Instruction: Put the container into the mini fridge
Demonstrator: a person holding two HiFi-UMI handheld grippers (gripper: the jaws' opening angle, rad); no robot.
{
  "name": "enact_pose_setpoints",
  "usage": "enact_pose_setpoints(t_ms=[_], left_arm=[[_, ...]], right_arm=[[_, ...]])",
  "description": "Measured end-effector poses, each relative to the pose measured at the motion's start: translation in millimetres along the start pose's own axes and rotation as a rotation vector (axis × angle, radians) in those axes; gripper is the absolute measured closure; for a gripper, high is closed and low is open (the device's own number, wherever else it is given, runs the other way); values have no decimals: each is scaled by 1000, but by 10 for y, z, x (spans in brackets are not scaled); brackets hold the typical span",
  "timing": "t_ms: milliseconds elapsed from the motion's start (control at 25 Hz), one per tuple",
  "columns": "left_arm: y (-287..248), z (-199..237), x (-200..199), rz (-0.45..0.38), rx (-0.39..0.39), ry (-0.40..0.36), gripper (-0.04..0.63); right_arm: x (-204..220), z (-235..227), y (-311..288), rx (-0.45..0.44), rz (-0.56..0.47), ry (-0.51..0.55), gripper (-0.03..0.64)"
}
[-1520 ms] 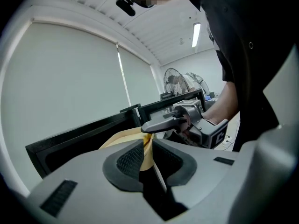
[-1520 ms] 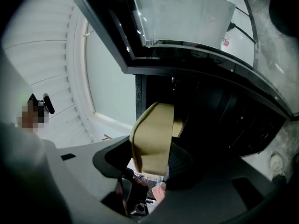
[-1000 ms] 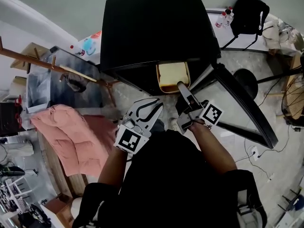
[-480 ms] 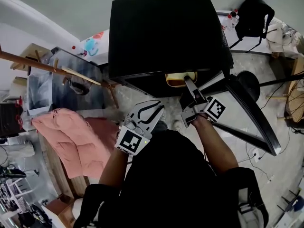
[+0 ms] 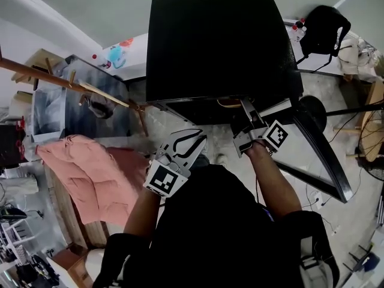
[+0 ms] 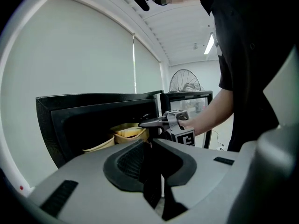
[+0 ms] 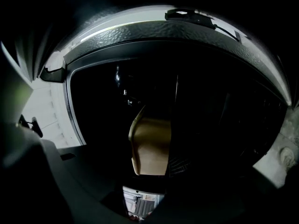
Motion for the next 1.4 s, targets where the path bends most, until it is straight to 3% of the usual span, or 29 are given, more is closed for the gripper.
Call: enact_pose_setpoints(t_ms=[280,360,640,800,1040,1120,1400], left_arm=[[12,-16,-8,-11,-9,6,528],[18,-31,1,-12,-10,8,528],[3,-105,-7,-28,-14,22,528],[-25,-125,-15,-39,-16,29,528],[2,-121,-26,-53,-41,44,528],[27,-101,-18,-48,-54,46,528],[176,-13,53,-28,-115,70,528]], right_arm=[[3,-24,-31,-21,22,-14,389],[24,-21,-9,-30,33,-21,352],[154,-30,205,13,93,55,330],[207,105,309,61,105,226,343],[345,243,359,221,102,759,449],[375,273,331,250,95,868,466],[318,275,156,291,43,889,488]])
Point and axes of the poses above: the fingertips, and each gripper's own axes: y backward along the fingers, z to its left, x out of its underside, the point moved 7 cm from there along y, backward along the fingers, and after that the axes turned 4 degrees about -z, right-handed, at the moved point
